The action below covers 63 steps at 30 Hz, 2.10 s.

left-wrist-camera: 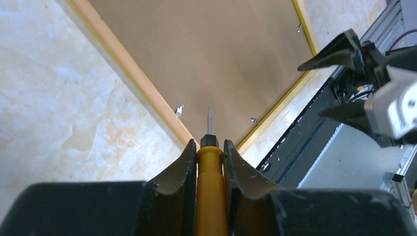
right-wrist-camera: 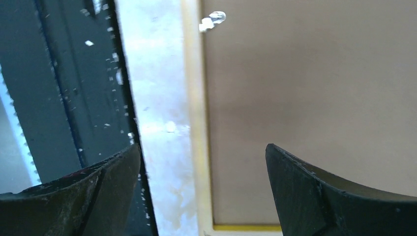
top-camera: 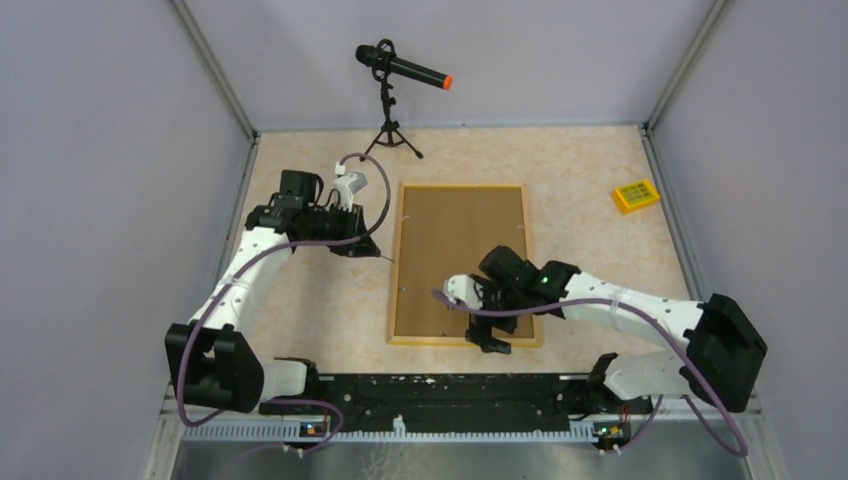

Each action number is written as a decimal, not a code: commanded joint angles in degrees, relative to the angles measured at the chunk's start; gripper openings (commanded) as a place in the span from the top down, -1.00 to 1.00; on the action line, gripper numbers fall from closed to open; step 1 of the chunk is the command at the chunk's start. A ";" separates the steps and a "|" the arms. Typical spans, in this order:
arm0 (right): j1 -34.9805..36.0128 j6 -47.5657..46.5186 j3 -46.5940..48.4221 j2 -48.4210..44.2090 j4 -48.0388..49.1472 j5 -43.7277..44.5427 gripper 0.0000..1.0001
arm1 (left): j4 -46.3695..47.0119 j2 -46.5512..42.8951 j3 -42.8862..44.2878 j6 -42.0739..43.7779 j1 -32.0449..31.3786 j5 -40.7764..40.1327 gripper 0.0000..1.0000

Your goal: Take the photo out of the frame

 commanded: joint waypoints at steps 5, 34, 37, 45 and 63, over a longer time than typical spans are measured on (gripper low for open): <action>7.83 1.64 -5.22 4.45 11.96 10.07 -0.90 | -2.34 -4.26 -1.77 0.05 1.48 -0.72 1.00; 4.32 -2.92 1.09 15.23 13.34 13.36 0.02 | -0.67 14.12 10.48 15.43 -14.09 -23.14 1.00; 4.32 -3.02 1.93 16.05 13.24 13.74 0.02 | -0.73 15.57 11.35 16.06 -15.65 -26.74 1.00; 4.32 -0.92 2.37 17.86 14.98 15.46 0.04 | 0.38 17.39 11.92 16.59 -19.52 -31.75 1.00; 4.33 1.41 1.13 17.87 16.33 17.80 0.06 | 1.14 19.73 10.38 17.01 -22.80 -35.71 1.00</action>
